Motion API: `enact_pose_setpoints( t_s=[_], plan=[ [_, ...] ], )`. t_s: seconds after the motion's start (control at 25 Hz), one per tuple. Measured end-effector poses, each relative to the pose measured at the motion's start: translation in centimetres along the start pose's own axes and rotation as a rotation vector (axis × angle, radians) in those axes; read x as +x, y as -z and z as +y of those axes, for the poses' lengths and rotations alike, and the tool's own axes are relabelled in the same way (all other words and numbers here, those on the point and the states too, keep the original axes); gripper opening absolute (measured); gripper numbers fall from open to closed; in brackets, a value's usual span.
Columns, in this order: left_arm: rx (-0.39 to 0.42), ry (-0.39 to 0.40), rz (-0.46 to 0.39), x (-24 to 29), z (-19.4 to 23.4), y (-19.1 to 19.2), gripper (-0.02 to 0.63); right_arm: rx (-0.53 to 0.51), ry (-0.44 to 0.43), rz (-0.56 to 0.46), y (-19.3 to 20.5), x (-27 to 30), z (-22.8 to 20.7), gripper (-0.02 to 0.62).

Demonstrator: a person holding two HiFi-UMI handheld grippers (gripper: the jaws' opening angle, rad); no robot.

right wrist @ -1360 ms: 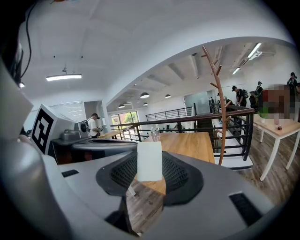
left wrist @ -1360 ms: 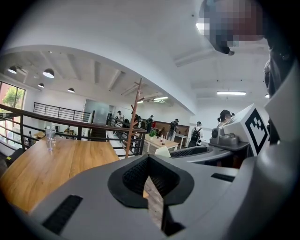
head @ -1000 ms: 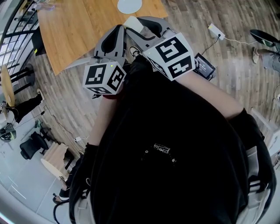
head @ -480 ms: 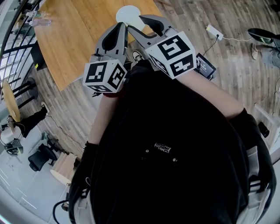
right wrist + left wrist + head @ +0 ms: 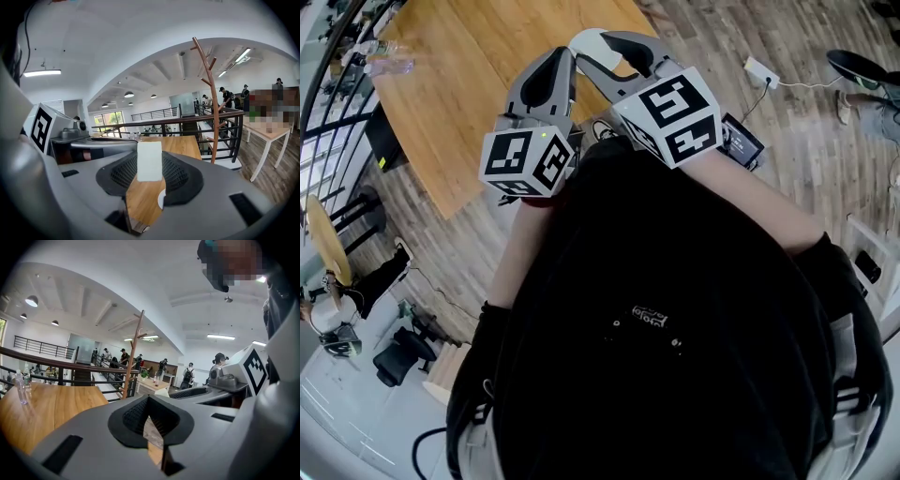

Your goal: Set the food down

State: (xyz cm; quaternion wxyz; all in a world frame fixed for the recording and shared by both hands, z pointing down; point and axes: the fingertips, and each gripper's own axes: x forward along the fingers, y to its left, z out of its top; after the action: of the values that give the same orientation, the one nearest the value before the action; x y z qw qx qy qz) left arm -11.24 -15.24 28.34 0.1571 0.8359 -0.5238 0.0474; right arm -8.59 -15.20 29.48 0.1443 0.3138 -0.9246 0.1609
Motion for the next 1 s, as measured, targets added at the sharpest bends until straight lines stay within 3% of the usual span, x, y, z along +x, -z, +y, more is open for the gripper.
enact_pose_setpoints(
  t_s=[0.64,1.0],
  plan=[
    [-0.031,0.073,0.009,1.5,10.8,-1.1,0.005,-0.016,0.068,0.040,-2.5,10.2,1.3,0.170],
    [-0.089,0.061,0.024,3.4,12.3,0.2,0.005,-0.031,0.055,0.104,-1.4,12.2,-0.4,0.170]
  ],
)
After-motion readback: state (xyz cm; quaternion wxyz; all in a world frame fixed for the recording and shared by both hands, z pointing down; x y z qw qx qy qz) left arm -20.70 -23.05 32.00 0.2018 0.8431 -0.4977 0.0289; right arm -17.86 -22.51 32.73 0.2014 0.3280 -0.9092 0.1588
